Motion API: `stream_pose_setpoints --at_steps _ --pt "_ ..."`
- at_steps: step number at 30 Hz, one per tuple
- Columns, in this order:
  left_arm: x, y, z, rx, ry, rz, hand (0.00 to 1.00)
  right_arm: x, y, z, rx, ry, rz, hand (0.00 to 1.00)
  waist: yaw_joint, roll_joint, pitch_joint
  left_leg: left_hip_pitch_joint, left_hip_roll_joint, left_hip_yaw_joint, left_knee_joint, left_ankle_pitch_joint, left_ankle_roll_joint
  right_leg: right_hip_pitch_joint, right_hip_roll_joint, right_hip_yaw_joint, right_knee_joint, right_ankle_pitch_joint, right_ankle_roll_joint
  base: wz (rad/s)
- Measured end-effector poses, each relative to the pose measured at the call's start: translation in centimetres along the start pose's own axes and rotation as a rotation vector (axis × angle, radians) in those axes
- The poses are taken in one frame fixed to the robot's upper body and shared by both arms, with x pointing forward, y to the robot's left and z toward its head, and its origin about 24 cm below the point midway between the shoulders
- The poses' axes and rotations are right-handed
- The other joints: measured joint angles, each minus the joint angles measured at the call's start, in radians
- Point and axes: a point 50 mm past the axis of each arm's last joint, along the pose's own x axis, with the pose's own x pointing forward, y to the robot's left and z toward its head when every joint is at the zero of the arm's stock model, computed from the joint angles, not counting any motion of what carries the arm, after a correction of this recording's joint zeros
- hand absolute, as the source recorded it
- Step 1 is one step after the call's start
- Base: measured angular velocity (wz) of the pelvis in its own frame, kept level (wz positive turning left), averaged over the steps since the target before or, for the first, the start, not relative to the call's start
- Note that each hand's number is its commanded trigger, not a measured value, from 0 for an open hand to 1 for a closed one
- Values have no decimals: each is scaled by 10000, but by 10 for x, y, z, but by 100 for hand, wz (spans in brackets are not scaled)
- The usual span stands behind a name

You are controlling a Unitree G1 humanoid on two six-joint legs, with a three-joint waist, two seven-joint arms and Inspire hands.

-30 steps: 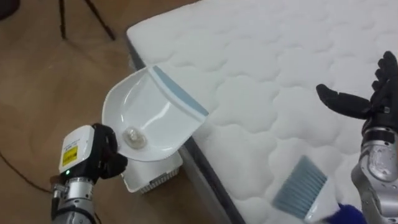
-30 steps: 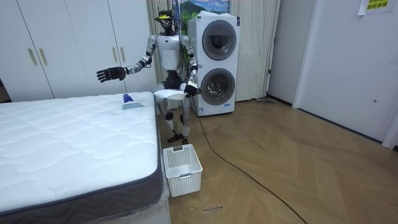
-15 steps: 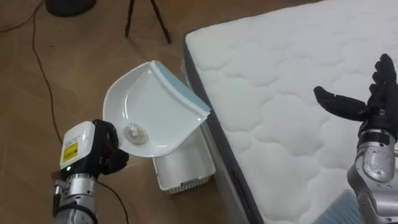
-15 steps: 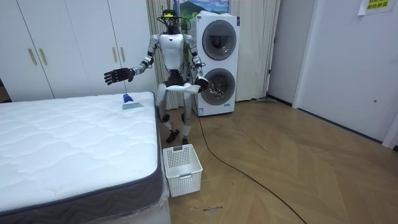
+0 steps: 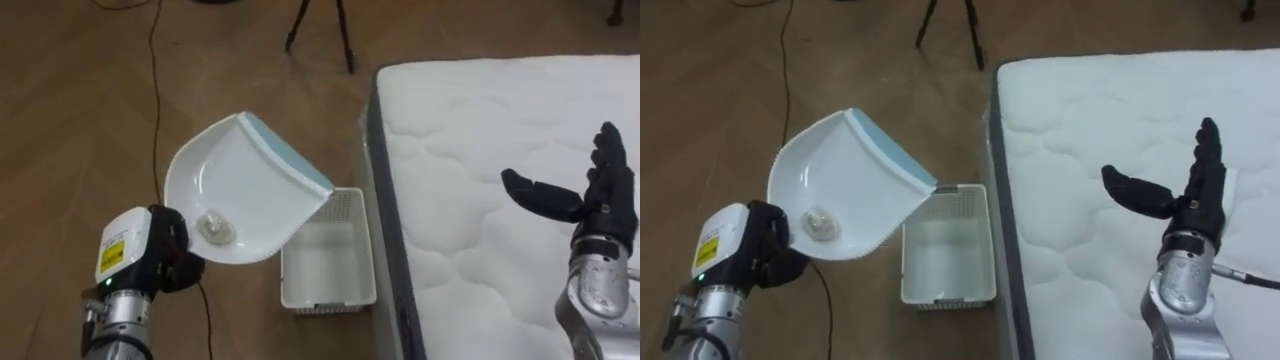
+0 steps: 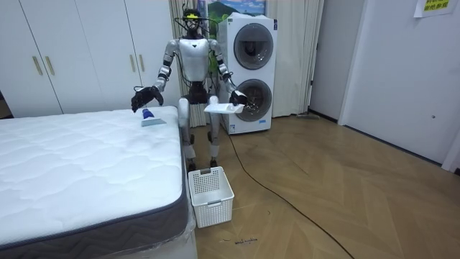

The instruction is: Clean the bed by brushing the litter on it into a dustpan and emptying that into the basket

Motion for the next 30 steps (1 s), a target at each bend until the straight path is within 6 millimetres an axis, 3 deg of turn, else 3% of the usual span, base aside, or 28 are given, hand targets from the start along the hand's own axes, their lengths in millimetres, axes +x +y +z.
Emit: stream_pose_setpoints --at_steps 2,4,5,9,14,18,25,28,30 --pt "3 -1 -2 109 156 -64 100 -1 7 -5 -161 210 425 0 3 -81 69 -62 -7 -29 36 -3 5 5 -18 -5 -16 -3 13 9" --pt "12 -3 -3 283 379 -188 100 -3 15 -17 -337 717 888 0 32 -186 201 -196 -21 -144 66 -40 23 -43 -16 -87 -29 -14 31 21" --pt "14 -3 -3 307 449 -200 100 -4 17 -20 -297 843 916 0 -48 -191 212 -290 -13 -179 122 -85 25 -91 -16 -163 -22 -15 33 25" --pt "27 -6 2 548 476 -380 100 2 26 -18 -172 899 965 0 -121 12 351 -1154 -18 -192 701 -257 119 -810 -92 -222 416 -59 75 5" --pt "40 -1 0 953 492 -421 100 1 34 -23 -748 906 1412 0 -321 38 364 -1790 -56 -189 911 -259 162 -1421 -180 -277 649 -77 99 3" --pt "54 11 1 1650 152 -481 100 -2 41 -29 -1066 1109 1804 0 -705 180 438 -2340 -46 -103 1138 -244 196 -1901 -296 -414 985 -154 116 16" --pt "73 24 16 2189 -394 -239 100 -6 50 -31 -1338 1091 2217 0 -986 362 517 -3019 -83 232 1426 -258 274 -2801 -526 -314 1692 -352 118 -1" --pt "81 28 27 2413 -754 -135 100 -6 51 -32 -1425 1137 2269 0 -1082 512 594 -3234 -83 392 1555 -246 326 -3053 -608 -274 1892 -382 127 -1" --pt "83 29 29 2477 -785 -90 100 -8 53 -35 -1547 1259 2409 0 -1155 515 594 -3260 -107 461 1563 -240 338 -3170 -644 -195 2027 -406 135 -6"
